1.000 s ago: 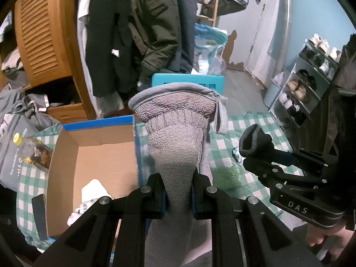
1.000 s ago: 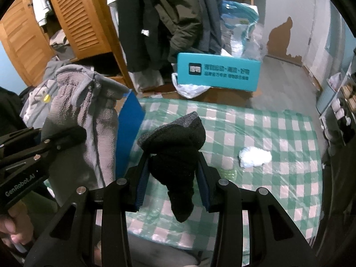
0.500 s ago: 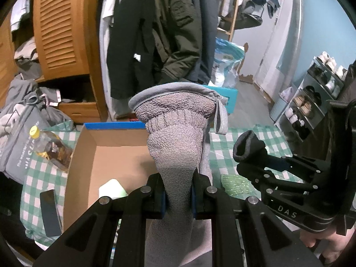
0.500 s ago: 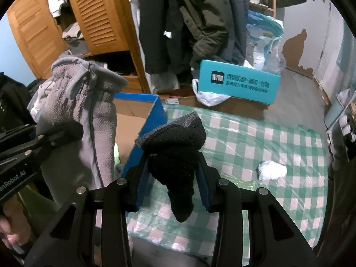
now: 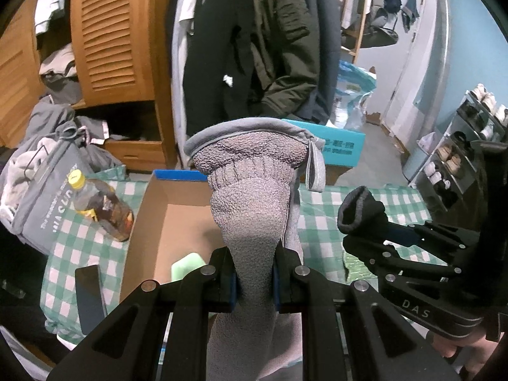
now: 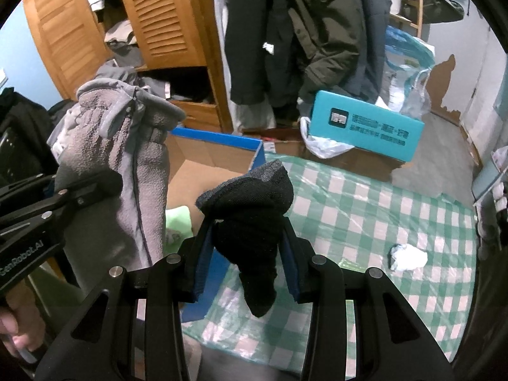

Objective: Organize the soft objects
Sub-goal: 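Lift the grey mitten and black sock and carry both over the box, then lower both items into the box and open both tools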

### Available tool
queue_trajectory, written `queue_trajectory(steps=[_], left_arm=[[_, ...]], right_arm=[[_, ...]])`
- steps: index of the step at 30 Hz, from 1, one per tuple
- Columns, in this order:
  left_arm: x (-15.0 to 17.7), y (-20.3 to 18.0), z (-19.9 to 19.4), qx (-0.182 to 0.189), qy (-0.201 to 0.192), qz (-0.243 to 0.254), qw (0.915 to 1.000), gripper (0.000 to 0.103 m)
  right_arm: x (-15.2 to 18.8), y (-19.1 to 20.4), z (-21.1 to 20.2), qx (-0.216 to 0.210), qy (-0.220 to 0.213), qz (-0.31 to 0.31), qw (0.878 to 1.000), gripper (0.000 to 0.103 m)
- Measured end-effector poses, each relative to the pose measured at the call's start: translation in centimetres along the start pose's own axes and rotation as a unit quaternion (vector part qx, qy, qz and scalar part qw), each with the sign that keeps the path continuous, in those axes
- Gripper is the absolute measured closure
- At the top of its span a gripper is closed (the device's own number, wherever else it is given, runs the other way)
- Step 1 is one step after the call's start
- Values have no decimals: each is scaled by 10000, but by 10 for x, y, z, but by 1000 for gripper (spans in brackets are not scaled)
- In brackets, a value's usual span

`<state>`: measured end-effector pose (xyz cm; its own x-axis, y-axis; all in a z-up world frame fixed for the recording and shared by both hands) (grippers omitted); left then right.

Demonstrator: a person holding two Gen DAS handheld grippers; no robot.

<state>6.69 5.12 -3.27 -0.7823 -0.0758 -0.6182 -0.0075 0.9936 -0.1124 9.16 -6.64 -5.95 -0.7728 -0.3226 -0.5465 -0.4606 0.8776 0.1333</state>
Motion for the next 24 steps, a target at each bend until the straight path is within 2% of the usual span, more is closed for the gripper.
queue_trajectory(steps=[24], left_arm=[[17,71,46,-534,392,-310,9973,87]], right_arm=[[-7,64,63,-416,471,-244,9977,64]])
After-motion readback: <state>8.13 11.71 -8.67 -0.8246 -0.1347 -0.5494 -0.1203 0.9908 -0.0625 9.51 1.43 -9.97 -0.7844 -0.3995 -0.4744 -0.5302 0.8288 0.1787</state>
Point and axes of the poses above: each gripper's, at about its wrist camera, not at the fingertips, and z roughly the way its jaws point, y to its left, x to its underside, the point moved 10 cm from there along z, roughly the way its jaws point, and after that the axes turned 3 degrees about y, right-handed, at the moved point
